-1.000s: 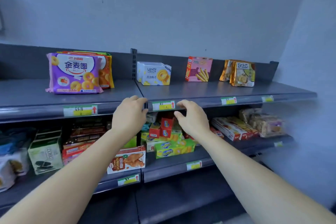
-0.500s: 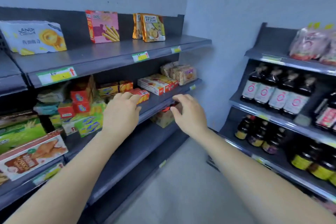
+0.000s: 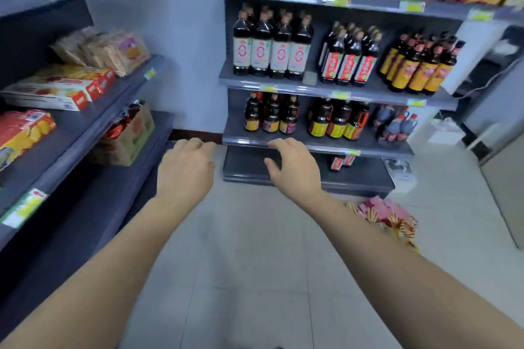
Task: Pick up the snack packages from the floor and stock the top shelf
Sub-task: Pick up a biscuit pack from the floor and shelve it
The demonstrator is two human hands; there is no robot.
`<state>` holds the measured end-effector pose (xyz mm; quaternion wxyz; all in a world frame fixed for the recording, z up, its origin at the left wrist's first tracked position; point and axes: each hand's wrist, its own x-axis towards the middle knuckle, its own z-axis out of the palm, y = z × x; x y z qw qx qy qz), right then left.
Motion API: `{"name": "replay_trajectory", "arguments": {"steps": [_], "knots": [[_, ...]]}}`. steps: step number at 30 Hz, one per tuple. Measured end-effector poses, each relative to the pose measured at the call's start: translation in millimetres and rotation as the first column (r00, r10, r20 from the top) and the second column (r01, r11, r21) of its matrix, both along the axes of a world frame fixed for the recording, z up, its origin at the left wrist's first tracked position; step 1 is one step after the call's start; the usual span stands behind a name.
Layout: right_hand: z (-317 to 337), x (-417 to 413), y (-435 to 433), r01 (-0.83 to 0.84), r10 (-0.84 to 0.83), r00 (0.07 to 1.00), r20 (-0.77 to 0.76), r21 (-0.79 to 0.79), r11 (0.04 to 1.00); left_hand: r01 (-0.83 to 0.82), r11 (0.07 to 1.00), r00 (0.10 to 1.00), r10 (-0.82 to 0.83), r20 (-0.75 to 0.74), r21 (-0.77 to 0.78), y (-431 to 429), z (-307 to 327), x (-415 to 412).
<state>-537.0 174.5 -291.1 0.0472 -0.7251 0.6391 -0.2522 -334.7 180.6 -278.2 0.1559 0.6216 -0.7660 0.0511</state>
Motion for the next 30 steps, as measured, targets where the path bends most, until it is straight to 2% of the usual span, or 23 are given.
{"name": "replay_trajectory", "arguments": {"steps": [11, 19, 30], "knots": [[-32.3, -159.2, 28.0, 0.304, -0.304, 0.953, -0.006, 0.076, 0.95, 0.272, 0.955, 0.962, -0.265, -0.073, 0.116, -38.2, -36.8, -172.0], [-40.3, -291.9, 27.8, 0.429, -0.428, 0.903, -0.025, 0.079, 0.9, 0.393, 0.909, 0.919, -0.39, -0.051, 0.137, -61.6, -47.5, -317.0], [-71.3, -459.4, 13.3, 0.599, -0.606, 0.795, -0.01, 0.171, 0.782, 0.557, 0.803, 0.824, -0.566, -0.022, 0.21, -107.6, -79.3, -500.4]]}}
